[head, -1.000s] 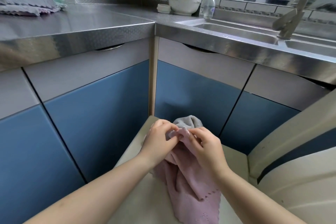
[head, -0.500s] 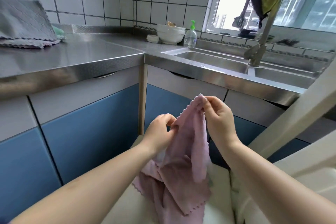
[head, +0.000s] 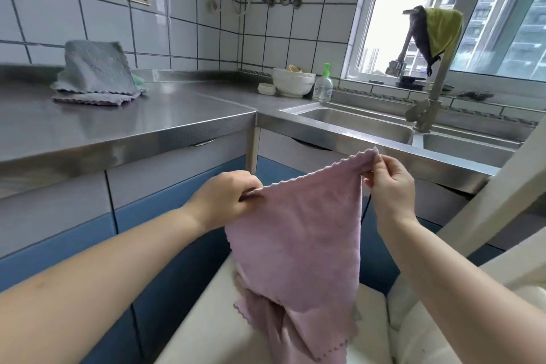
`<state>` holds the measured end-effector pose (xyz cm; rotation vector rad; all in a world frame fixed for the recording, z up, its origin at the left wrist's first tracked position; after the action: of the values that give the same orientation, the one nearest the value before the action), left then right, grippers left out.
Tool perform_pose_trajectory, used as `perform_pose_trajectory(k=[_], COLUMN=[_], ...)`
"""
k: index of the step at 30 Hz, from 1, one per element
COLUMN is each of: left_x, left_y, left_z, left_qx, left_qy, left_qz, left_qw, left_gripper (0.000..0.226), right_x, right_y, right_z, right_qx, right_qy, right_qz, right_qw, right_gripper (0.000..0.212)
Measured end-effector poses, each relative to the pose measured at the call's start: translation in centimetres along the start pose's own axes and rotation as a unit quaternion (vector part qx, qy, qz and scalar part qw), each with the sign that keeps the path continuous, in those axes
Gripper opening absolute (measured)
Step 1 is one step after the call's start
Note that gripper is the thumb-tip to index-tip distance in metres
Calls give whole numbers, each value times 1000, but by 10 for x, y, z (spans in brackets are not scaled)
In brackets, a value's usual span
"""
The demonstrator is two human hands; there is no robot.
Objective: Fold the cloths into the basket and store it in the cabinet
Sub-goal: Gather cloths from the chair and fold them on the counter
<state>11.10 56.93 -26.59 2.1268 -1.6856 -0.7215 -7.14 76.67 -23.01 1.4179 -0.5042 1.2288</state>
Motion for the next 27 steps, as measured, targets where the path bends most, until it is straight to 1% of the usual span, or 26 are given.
perform_pose_trajectory(k=[2,3,5,6,7,10,14,17,20,23,25,27], left_x=[17,26,39,45,49,56,53,44,40,32,25,20], left_y=[-14,-22,-33,-36,-40,-54,-91,-134,-189,-240,-271,-296], left_z=[-16,-27,-47,-58,-68,-92,-98,-86,-59,-27,-6,9], left_qx=[-16,-30,-66,-84,-98,-133,-148,-127,-79,-10,34,75], left_qy=[8,7,-3,-8,-17,-59,-150,-165,-175,-185,-188,-173], left_qz=[-30,-52,-90,-105,-119,-148,-186,-217,-262,-298,-316,-334], left_qw=[999,998,994,991,988,978,960,954,946,936,929,924], left_gripper=[36,35,19,14,14,11,20,21,9,6,13,11], right_x=[-7,-10,-15,-15,-15,-9,-5,-17,-47,-81,-99,-111], right_y=[-2,-4,-7,-10,-14,-29,-65,-110,-162,-207,-232,-251], right_z=[3,8,18,24,30,41,38,23,3,-21,-36,-47], right_qx=[10,21,38,46,53,72,103,138,166,197,213,227], right_qy=[-15,-21,-19,-12,-4,15,-16,-36,-55,-123,-175,-219], right_qz=[21,35,61,70,75,66,28,9,43,75,90,94], right_qw=[1000,999,997,996,996,995,994,990,984,970,957,944], right_gripper=[22,22,22,22,22,21,18,19,21,20,19,20])
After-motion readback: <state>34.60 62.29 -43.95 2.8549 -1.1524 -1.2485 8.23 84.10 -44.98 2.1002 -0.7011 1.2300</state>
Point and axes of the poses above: each hand's wrist, its own y-axis towards the middle knuckle, its own z-axis out of the palm, x = y × z, the point moved 3 cm from there along y, towards the middle knuckle, and after that the axes turned 10 degrees about y, right-handed, at the moved point
